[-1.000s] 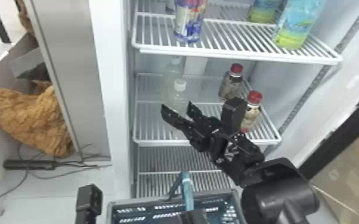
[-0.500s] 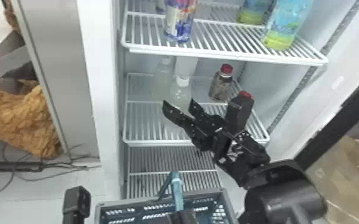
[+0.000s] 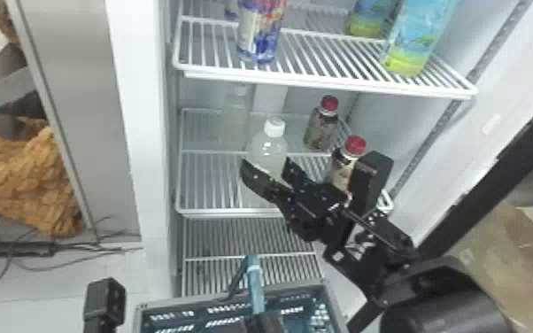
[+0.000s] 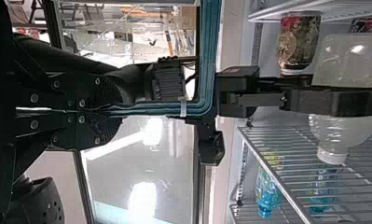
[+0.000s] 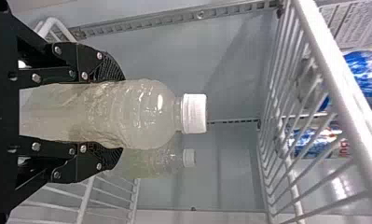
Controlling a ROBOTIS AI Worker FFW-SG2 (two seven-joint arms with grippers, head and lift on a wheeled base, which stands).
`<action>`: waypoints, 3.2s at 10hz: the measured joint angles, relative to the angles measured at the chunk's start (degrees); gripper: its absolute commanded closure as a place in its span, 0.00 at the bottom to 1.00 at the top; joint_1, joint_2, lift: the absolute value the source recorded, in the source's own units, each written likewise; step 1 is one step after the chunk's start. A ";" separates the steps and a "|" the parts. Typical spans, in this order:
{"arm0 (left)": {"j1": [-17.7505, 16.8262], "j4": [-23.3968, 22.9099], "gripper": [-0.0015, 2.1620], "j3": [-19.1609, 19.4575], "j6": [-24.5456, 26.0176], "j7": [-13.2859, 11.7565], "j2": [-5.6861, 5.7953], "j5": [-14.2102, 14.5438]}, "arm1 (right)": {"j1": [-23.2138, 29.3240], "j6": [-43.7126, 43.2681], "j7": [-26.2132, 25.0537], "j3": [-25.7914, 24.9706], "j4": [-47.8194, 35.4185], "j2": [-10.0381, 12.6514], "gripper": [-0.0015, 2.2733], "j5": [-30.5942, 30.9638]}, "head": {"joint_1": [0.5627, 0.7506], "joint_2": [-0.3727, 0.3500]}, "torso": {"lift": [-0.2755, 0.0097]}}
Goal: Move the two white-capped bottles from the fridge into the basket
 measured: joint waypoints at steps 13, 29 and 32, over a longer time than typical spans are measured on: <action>-0.11 0.00 0.52 -0.34 -1.12 -0.17 0.03 -0.12 | 28.18 19.61 2.75 -12.58 -36.04 2.93 0.35 1.30 | 0.70 0.03 | 0.05; 0.02 0.00 0.52 -0.41 -1.12 -0.10 0.26 -0.46 | 33.26 52.28 -0.08 -14.84 -46.56 2.58 0.22 -3.28 | 0.70 0.03 | 0.05; 0.02 -0.01 0.52 -0.46 -1.11 -0.05 0.26 -0.44 | 33.02 47.06 -0.44 -15.38 -46.56 3.15 0.22 -1.59 | 0.70 0.03 | 0.05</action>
